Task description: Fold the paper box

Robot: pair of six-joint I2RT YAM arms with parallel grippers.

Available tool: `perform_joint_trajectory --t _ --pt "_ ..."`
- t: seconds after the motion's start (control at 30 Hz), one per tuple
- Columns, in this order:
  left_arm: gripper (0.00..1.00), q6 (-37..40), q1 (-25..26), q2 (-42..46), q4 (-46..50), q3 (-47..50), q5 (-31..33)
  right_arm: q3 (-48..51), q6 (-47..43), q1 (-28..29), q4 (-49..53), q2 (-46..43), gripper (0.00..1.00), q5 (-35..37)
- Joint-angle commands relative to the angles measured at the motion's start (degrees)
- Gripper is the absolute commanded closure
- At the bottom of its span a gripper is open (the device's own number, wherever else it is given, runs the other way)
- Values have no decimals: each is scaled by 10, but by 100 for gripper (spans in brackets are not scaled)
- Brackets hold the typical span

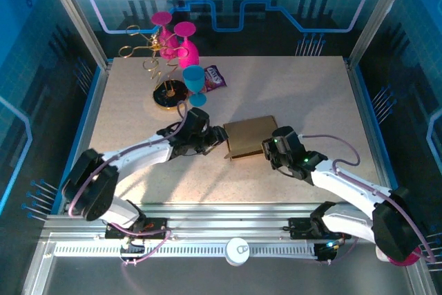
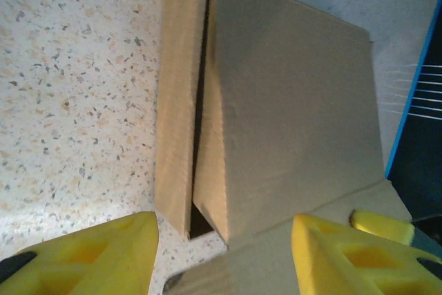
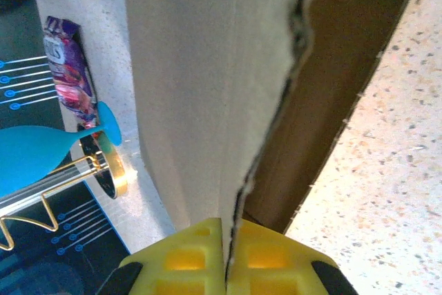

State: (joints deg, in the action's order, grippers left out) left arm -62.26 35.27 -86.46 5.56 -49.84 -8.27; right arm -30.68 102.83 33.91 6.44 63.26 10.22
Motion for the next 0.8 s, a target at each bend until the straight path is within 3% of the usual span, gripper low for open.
perform_joint_trajectory --t 0.0,0.2,0.77 --pt "46 -4 -6 -49 -45 -33 -40 23 -24 -14 30 5 100 -17" --pt "48 12 -6 -122 -55 -54 -65 62 -39 -34 16 8 100 -37" --pt "75 21 -6 -171 -58 -62 -73 36 -122 -64 53 16 98 -81"
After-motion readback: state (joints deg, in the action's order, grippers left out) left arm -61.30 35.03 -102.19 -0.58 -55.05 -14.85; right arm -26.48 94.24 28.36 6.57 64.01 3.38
